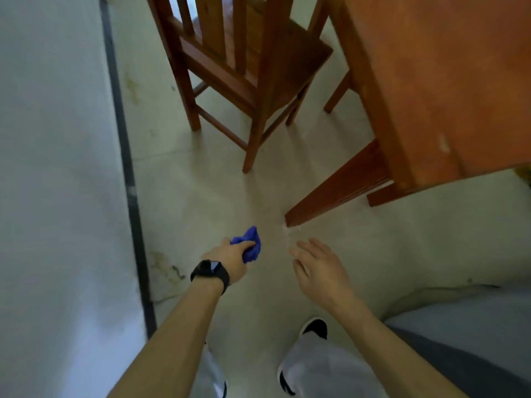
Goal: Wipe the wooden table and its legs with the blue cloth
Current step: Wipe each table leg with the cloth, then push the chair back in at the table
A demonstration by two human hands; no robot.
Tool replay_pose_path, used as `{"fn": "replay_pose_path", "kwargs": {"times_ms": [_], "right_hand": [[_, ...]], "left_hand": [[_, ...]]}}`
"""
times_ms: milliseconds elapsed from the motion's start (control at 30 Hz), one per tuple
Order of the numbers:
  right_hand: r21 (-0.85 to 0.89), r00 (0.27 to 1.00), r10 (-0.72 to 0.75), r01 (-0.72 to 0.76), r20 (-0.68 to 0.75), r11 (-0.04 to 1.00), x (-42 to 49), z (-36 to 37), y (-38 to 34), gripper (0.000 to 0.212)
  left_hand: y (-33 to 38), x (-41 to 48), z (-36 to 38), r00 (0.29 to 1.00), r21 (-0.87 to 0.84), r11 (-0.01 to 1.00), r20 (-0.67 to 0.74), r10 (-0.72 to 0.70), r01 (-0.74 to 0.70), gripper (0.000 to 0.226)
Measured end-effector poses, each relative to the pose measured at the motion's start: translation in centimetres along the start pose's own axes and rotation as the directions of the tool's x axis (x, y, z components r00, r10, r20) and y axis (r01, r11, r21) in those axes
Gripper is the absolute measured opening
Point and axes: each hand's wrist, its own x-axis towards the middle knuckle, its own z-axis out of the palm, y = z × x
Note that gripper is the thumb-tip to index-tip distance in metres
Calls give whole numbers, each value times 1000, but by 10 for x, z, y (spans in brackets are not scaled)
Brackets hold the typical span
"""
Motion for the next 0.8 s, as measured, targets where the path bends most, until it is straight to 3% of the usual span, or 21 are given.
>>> {"fn": "replay_pose_path", "kwargs": {"times_ms": [100,200,333,400,467,533,600,700,800], "right_hand": [[-2,997,-69,69,-25,998,-15,-92,-39,29],[20,991,-81,83,-107,996,-27,-198,-82,28],[177,989,112,-95,-93,980,-34,-325,-125,36],[374,965,261,-232,-26,898,-39,-376,-150,43],[671,947,310,-287,89,684,-47,-417,-178,41],[848,946,297,-260,128,463,-49,-436,-192,41],[913,937,338,-215,93,346,-46,-442,-195,42],[956,880,472,-96,-49,278,-39,-437,-182,46],[937,828,551,-106,-103,334,-20,-433,-157,51]], "left_hand": [[19,-74,-56,999,-24,1000,33,-20,21,47],[44,-142,-121,1000,-55,998,-23,-15,14,47],[103,-222,-216,980,-259,951,-148,135,-170,60],[131,-256,-251,946,-386,880,-268,181,-277,68],[160,-286,-277,931,-544,765,-303,205,-346,59],[188,-306,-292,921,-680,623,-265,285,-388,46],[208,-310,-303,898,-730,539,-246,366,-420,44],[229,-298,-314,879,-704,551,-231,418,-447,45],[246,-269,-329,882,-647,639,-116,457,-416,42]]}}
